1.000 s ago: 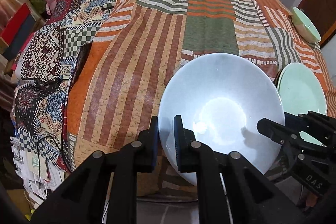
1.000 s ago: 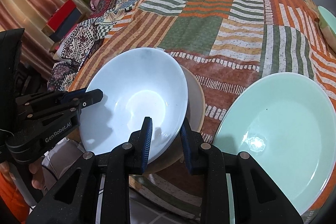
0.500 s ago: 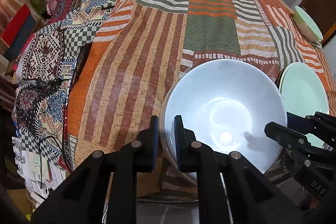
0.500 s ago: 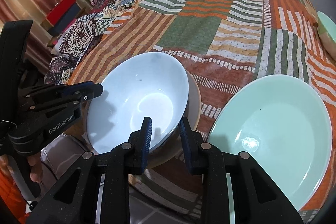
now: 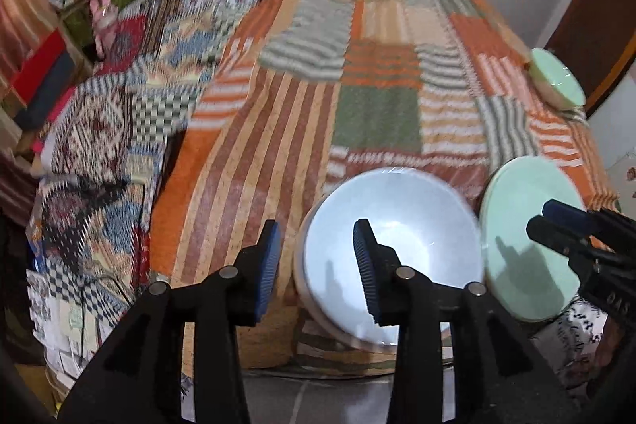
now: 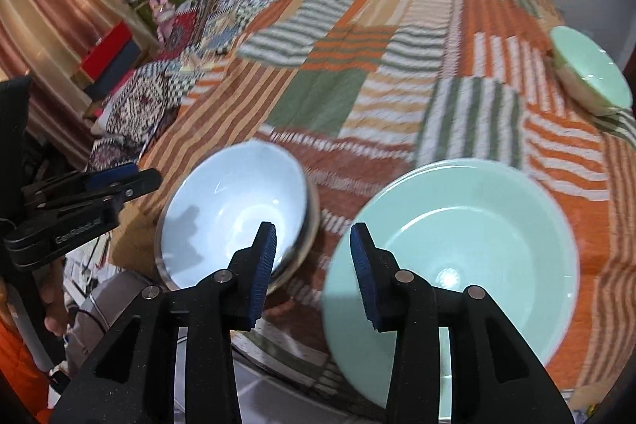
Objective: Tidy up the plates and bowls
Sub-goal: 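Move both grippers to the rim of the mint green bowl and close them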
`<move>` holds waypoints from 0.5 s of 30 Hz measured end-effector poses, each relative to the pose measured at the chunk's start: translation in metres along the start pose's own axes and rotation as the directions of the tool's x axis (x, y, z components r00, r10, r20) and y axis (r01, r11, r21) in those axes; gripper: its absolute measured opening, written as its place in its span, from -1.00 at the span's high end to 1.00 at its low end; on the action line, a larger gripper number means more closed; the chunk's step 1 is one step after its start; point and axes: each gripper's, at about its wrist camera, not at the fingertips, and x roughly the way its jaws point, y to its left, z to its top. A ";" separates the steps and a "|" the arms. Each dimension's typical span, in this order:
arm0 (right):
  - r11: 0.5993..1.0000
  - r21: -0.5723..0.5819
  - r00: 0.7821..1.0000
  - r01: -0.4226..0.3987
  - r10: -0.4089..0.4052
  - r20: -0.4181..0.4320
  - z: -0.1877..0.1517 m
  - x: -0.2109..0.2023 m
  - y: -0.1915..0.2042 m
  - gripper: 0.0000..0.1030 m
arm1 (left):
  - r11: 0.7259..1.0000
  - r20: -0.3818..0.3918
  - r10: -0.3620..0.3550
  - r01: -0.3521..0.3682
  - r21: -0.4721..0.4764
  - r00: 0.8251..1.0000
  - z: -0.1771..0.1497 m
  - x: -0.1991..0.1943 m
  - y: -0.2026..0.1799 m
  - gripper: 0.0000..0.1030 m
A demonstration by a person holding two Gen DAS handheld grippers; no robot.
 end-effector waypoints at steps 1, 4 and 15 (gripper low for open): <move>1.000 0.006 1.000 0.006 -0.006 0.017 0.001 -0.007 -0.004 0.31 | 1.000 0.015 -0.004 0.004 0.007 1.000 0.002 -0.006 -0.004 0.23; 0.999 0.022 0.997 0.024 -0.025 0.067 0.006 -0.028 -0.015 0.31 | 0.999 0.075 -0.040 0.038 0.032 0.996 0.014 -0.028 -0.020 0.13; 0.983 0.117 0.953 0.138 -0.164 0.255 0.019 -0.109 -0.079 0.15 | 0.984 0.240 -0.152 0.123 0.130 0.959 0.065 -0.076 -0.091 -0.04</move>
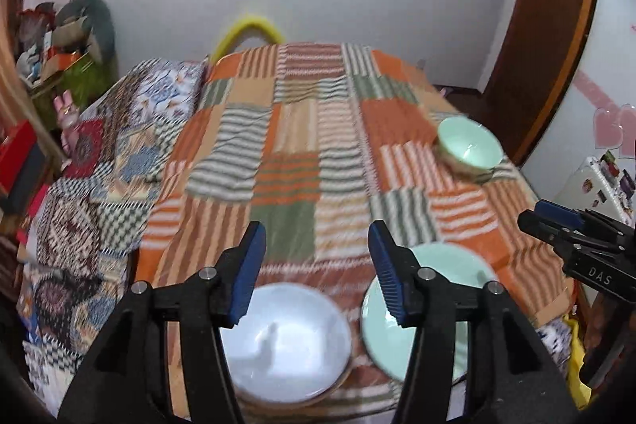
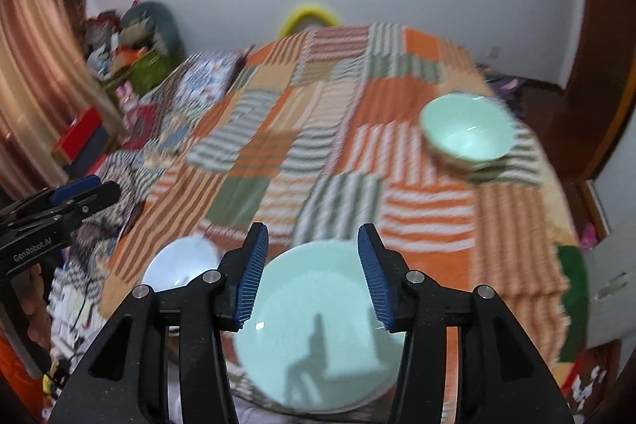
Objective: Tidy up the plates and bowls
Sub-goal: 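Move both grippers to the rim of the mint green bowl and close them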
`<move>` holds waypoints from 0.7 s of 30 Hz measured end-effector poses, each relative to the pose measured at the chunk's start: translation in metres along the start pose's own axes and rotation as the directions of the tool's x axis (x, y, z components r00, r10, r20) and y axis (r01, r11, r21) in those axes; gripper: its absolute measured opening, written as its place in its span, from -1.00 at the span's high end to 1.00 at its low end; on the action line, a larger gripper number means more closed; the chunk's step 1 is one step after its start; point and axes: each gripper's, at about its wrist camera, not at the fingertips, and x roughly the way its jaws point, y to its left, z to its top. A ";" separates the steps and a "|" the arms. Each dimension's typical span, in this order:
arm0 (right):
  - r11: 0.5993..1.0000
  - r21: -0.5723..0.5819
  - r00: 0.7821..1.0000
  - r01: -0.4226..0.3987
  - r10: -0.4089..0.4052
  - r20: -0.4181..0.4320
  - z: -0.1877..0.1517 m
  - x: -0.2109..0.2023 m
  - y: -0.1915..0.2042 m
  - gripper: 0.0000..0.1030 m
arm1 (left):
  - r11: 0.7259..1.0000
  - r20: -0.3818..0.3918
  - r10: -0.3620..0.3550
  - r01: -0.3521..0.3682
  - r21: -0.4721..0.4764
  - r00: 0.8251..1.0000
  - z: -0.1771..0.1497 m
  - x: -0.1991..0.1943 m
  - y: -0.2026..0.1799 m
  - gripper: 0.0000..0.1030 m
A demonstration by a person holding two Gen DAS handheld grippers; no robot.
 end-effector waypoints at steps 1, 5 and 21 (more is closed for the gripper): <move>1.000 0.009 1.000 0.015 -0.015 0.013 0.004 -0.004 -0.008 0.15 | 1.000 0.006 -0.015 0.015 -0.001 1.000 0.007 0.001 -0.006 -0.04; 0.998 0.031 0.997 0.061 -0.063 0.050 0.023 -0.014 -0.033 0.15 | 0.998 0.032 -0.064 0.063 0.008 0.997 0.031 0.004 -0.026 -0.04; 0.962 0.159 0.969 0.224 -0.237 0.067 0.065 0.008 -0.114 0.15 | 0.981 0.053 -0.162 0.156 0.112 0.985 0.074 0.059 -0.089 -0.06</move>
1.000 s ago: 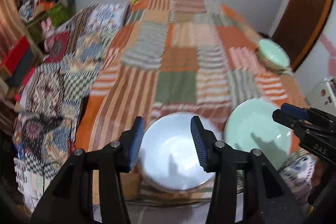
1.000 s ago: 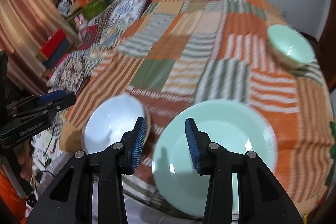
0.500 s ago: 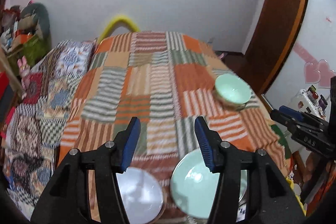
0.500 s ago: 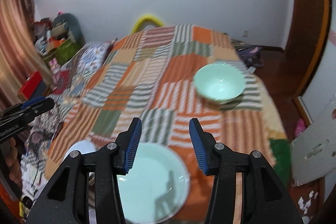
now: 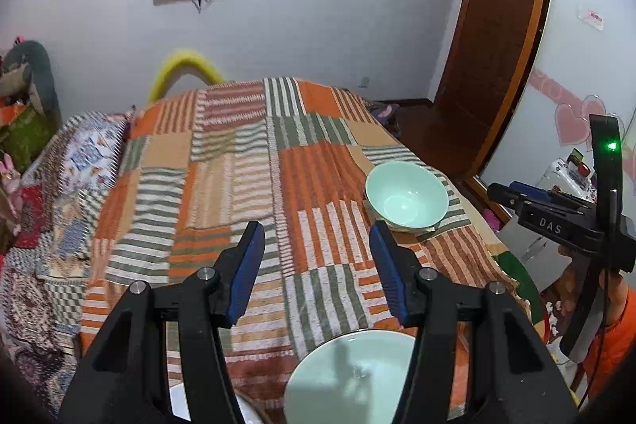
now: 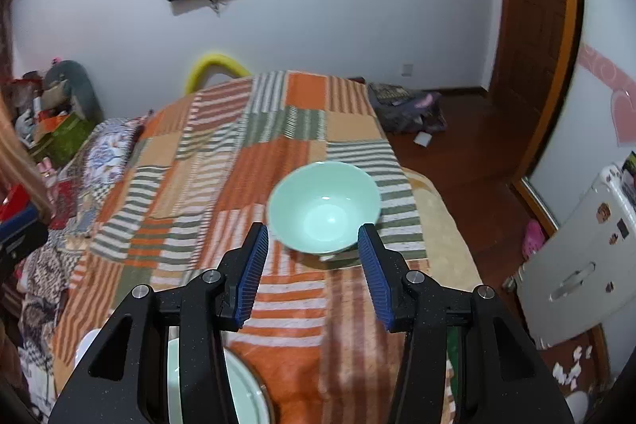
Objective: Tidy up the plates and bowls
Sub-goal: 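Move both grippers to the rim of the mint green bowl and close them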
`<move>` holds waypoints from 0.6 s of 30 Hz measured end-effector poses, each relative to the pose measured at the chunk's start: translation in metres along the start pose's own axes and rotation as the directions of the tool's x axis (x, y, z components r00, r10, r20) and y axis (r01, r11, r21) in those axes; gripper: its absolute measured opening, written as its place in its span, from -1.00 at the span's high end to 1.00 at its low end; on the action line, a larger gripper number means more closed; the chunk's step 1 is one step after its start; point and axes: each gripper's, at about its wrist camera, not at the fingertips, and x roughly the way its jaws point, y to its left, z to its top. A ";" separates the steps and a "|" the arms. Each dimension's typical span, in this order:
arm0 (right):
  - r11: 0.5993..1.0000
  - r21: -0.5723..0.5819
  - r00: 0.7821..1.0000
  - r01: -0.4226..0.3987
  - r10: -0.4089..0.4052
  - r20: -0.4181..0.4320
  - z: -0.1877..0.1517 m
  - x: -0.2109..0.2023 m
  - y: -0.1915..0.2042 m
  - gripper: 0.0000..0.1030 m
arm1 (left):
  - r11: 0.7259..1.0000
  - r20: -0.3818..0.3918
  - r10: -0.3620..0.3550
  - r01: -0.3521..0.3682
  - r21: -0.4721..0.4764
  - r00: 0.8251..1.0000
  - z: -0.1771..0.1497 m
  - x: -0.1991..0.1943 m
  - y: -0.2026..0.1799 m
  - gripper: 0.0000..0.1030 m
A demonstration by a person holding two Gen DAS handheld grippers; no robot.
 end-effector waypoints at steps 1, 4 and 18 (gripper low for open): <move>1.000 0.005 1.000 0.006 -0.006 -0.007 0.000 0.006 -0.003 0.15 | 1.000 -0.017 -0.006 0.006 -0.007 1.000 0.000 0.012 0.001 -0.06; 1.000 0.011 0.999 0.026 -0.025 -0.032 -0.001 0.021 -0.010 0.15 | 0.999 -0.051 -0.038 0.037 -0.024 0.998 0.003 0.042 0.003 -0.06; 0.999 0.001 0.992 0.032 -0.032 -0.120 -0.008 0.092 -0.034 0.15 | 0.991 -0.172 -0.132 0.129 -0.027 0.976 -0.005 0.166 -0.006 -0.05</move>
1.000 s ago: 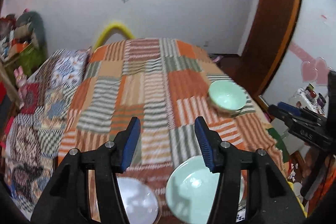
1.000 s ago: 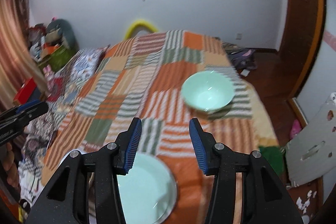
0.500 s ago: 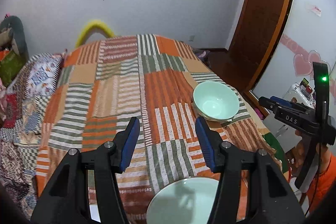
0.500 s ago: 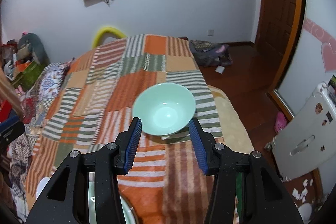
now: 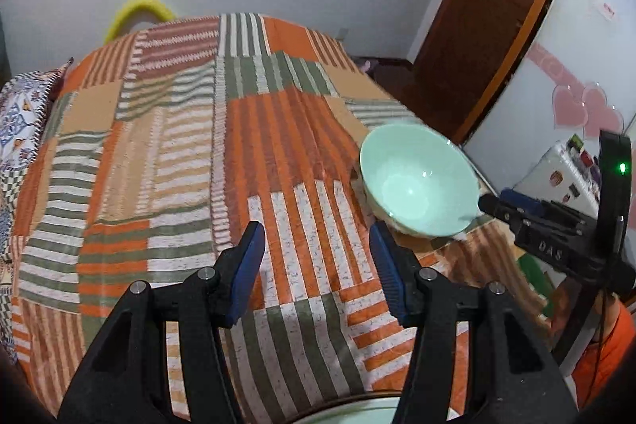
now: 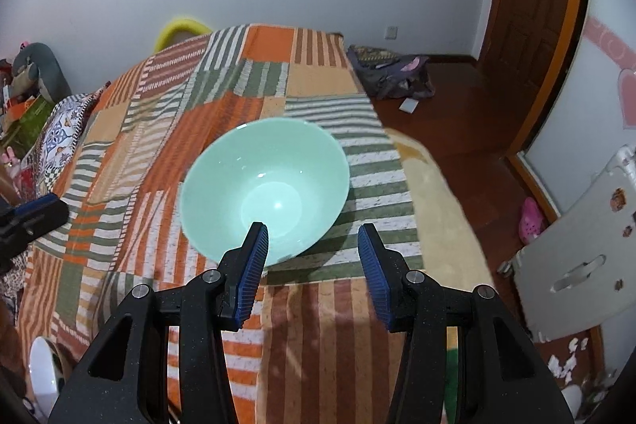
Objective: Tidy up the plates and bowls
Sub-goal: 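Move both grippers to the rim of the mint green bowl and close them, then lift the mint green bowl with both grippers and carry it over the white bowl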
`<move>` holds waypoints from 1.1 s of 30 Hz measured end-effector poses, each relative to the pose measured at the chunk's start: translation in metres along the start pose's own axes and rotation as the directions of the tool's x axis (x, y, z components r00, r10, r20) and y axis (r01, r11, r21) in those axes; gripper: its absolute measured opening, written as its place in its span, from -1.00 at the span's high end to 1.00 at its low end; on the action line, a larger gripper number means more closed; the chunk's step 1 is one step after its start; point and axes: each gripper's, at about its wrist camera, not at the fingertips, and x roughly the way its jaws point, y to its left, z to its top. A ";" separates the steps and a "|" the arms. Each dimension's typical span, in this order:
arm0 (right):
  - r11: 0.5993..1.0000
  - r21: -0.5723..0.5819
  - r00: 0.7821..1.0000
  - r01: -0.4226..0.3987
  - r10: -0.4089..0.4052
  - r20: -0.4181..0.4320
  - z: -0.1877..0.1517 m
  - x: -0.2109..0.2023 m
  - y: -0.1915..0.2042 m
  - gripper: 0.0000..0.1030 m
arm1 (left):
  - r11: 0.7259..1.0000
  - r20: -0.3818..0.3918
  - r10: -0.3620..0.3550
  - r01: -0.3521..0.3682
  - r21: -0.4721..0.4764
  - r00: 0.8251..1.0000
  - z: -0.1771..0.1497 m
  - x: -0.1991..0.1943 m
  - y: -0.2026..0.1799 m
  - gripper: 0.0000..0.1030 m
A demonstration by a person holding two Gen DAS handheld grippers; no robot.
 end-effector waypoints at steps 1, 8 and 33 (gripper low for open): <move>1.000 0.003 1.000 -0.001 0.001 -0.006 0.000 0.005 -0.001 0.15 | 1.000 -0.010 -0.003 0.003 0.003 1.000 -0.002 0.006 0.001 -0.05; 0.997 0.067 0.997 -0.026 0.031 -0.065 -0.004 0.036 -0.008 0.16 | 1.000 -0.026 -0.002 0.002 0.024 1.000 -0.012 0.016 0.007 -0.05; 0.981 -0.091 0.978 -0.174 0.161 -0.135 -0.027 0.045 0.029 0.56 | 0.999 -0.097 0.041 -0.042 -0.002 0.994 -0.015 0.051 0.004 -0.05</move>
